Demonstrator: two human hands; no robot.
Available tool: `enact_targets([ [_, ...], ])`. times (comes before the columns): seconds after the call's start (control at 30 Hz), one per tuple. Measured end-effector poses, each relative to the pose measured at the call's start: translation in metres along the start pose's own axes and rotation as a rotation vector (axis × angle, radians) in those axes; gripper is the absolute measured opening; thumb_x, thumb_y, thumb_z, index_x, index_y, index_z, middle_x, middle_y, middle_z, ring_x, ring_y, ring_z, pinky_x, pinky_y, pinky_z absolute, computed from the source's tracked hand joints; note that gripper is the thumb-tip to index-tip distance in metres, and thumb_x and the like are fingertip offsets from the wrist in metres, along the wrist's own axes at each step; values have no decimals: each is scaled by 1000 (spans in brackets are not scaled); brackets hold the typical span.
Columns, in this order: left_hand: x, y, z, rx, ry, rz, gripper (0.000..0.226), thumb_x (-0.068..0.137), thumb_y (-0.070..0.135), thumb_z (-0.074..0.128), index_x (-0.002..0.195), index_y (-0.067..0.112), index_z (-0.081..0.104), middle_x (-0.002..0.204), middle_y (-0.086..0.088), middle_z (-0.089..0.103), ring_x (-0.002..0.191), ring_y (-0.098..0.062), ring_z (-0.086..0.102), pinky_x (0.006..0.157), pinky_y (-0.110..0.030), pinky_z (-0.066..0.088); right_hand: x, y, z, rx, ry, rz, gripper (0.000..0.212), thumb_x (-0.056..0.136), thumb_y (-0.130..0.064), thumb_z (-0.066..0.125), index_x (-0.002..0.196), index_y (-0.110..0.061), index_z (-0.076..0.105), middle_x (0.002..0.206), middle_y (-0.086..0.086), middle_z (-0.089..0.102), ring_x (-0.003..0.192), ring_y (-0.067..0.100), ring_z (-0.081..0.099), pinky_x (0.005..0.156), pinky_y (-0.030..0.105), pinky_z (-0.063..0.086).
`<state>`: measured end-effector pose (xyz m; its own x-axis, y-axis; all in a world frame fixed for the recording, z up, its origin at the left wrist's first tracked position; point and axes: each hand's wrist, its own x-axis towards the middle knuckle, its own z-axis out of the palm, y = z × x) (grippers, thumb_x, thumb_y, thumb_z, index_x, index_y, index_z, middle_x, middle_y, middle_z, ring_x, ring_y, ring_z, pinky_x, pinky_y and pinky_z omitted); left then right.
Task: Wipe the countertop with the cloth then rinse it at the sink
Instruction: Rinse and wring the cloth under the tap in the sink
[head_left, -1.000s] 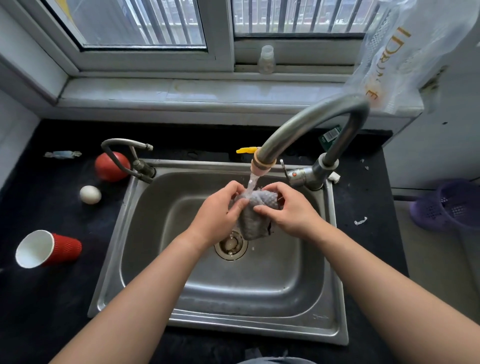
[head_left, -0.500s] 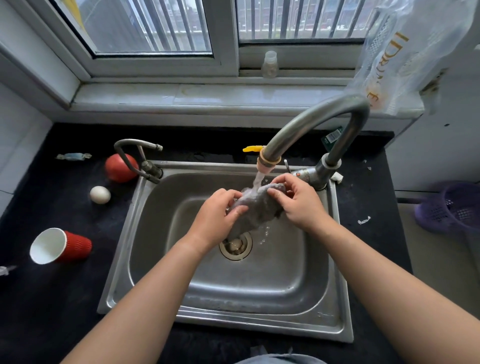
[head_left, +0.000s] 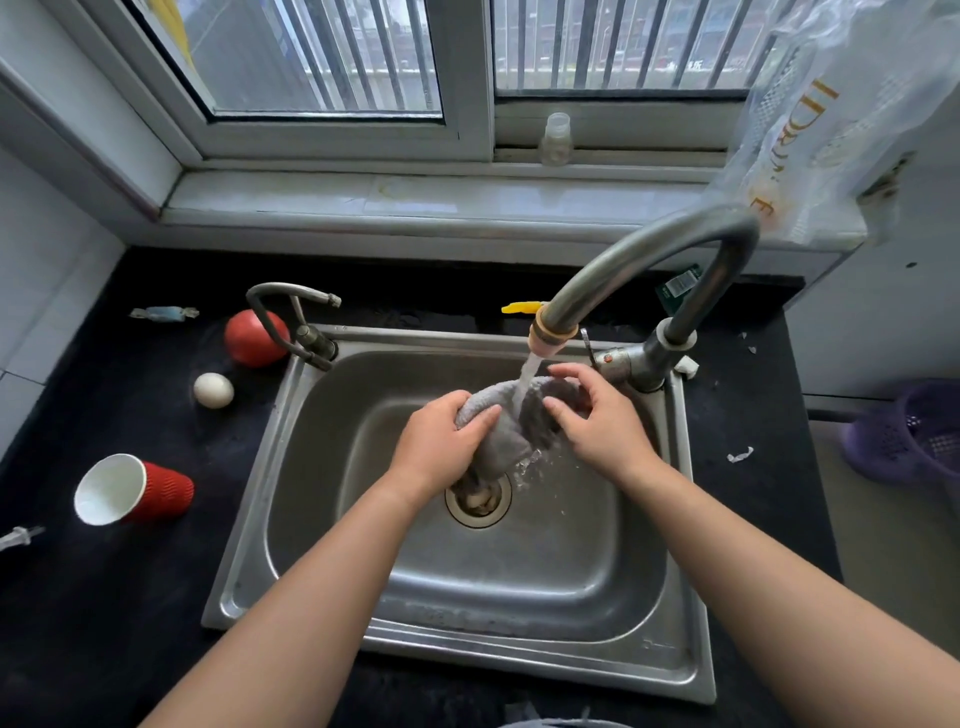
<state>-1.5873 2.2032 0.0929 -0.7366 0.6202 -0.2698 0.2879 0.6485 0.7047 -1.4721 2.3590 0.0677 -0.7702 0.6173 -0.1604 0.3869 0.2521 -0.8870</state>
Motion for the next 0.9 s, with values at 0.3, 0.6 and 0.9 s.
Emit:
enact_targets([
  [0.3,12,24,13,-329,-120,-168,7,94,22,51,93,20,57,91,0,66,91,-19,64,85,-40,53,-20,-4,0,92,-325,15,58,73,-24,78,124,-35,54,118,-16,56,103,-3,55,86,8,44],
  [0.6,12,14,3,-252,-272,-90,42,76,30,76,110,12,57,99,1,69,88,-8,66,78,-26,54,-9,-4,-6,39,-217,-37,24,74,-26,77,81,-47,68,80,-12,72,75,1,66,70,18,52],
  [0.9,8,-15,-8,-49,-110,50,10,82,36,67,74,30,64,65,15,62,64,-1,54,59,-21,41,-1,3,-14,51,94,-64,17,89,-29,57,74,-34,57,65,-12,59,63,-2,52,58,10,39],
])
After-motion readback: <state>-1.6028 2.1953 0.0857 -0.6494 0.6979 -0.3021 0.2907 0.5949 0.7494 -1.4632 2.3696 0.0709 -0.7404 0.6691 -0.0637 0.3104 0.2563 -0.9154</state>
